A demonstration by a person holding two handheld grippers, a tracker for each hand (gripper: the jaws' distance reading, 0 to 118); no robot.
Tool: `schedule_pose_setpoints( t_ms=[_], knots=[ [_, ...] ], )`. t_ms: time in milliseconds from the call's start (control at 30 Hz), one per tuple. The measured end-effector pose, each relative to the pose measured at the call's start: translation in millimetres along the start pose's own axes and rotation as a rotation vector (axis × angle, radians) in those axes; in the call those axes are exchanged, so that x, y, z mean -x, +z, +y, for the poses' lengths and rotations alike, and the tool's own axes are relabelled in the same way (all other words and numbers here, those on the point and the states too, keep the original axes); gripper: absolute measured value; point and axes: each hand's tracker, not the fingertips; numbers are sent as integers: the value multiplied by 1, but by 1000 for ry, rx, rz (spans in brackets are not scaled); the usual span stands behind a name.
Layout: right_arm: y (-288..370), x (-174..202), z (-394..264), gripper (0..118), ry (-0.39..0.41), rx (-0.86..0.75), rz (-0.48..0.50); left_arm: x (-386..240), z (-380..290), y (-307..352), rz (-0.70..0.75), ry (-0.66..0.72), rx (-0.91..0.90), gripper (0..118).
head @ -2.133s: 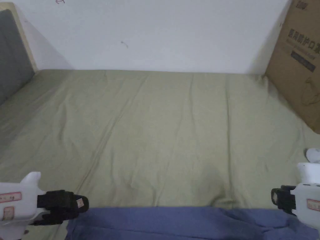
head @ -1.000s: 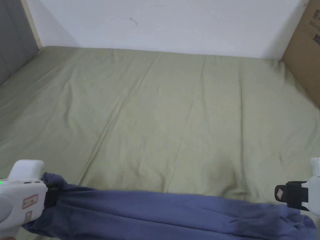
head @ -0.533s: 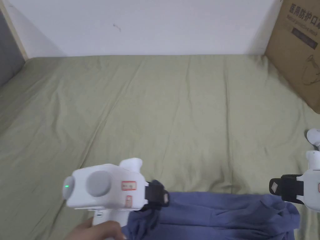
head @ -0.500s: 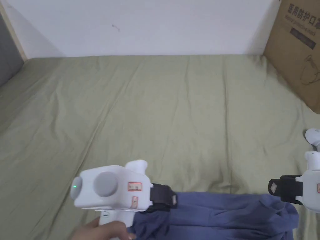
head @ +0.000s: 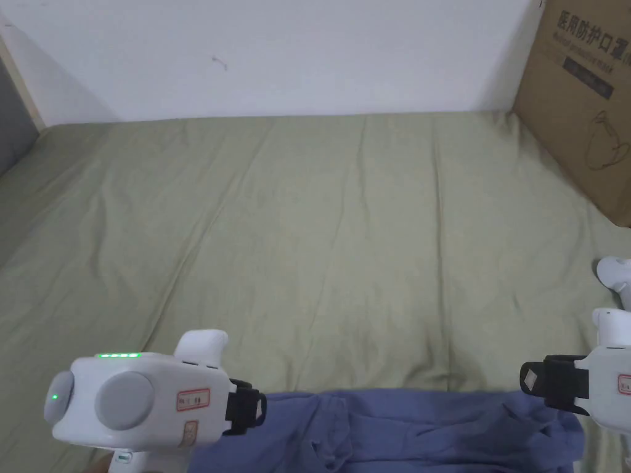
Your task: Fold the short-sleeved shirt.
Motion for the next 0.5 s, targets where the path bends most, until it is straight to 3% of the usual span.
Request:
schedule_pose_setpoints(
  t_ms=[267, 333, 367, 500],
  knots=[
    [0, -2, 0, 0, 4, 10, -11, -31, -19, -99, -185, 31, 200, 2],
    [0, -6, 1, 0, 6, 12, -16, -29, -23, -108, -217, 56, 181, 2],
    [1, -6, 2, 0, 6, 11, -17, -66, 6, -100, -1007, 64, -385, 2],
    [3, -5, 5, 0, 13, 7, -15, -56, 7, -61, -1201, 86, -382, 3]
  ],
)
